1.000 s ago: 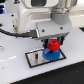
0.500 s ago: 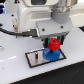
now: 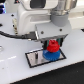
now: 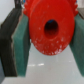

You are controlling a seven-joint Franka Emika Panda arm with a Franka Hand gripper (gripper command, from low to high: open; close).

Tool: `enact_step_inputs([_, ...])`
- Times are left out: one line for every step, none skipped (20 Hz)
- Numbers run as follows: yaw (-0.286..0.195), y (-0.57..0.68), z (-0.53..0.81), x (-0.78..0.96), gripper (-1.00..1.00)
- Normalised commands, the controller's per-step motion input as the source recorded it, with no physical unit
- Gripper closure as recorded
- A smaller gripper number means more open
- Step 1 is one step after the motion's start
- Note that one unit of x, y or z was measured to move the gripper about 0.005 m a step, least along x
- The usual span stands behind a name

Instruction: Insert the blue gear onto the right peg, followed by the red gear

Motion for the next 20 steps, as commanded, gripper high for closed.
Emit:
enact_step_inputs([0.0,-0.14,0.21,0.26,1.0])
enact_step_inputs([0.0,-0.18,0.27,0.27,1.0])
enact_step_inputs([0.0,-0.21,0.26,0.22,1.0])
enact_step_inputs([0.0,-0.24,0.2,0.16,1.0])
enact_step_inputs([0.0,-0.25,0.09,0.09,1.0])
enact_step_inputs([0.0,-0.1,0.0,0.09,1.0])
enact_step_inputs([0.0,-0.06,-0.03,0.13,1.0])
enact_step_inputs([0.0,-0.05,-0.01,0.14,1.0])
enact_step_inputs([0.0,-0.05,-0.02,0.14,1.0])
enact_step_inputs([0.0,-0.08,-0.08,0.14,1.0])
enact_step_inputs([0.0,-0.1,-0.17,0.11,1.0])
enact_step_inputs([0.0,-0.07,-0.13,0.1,1.0])
enact_step_inputs([0.0,-0.04,-0.13,0.1,1.0])
enact_step_inputs([0.0,-0.01,-0.12,0.14,1.0])
enact_step_inputs([0.0,-0.04,-0.28,0.11,1.0])
enact_step_inputs([0.0,-0.06,-0.29,0.12,1.0])
enact_step_inputs([0.0,-0.05,-0.22,0.11,1.0])
enact_step_inputs([0.0,-0.05,-0.24,0.11,1.0])
enact_step_inputs([0.0,-0.01,-0.16,0.1,1.0])
enact_step_inputs([0.0,0.01,0.0,0.09,1.0])
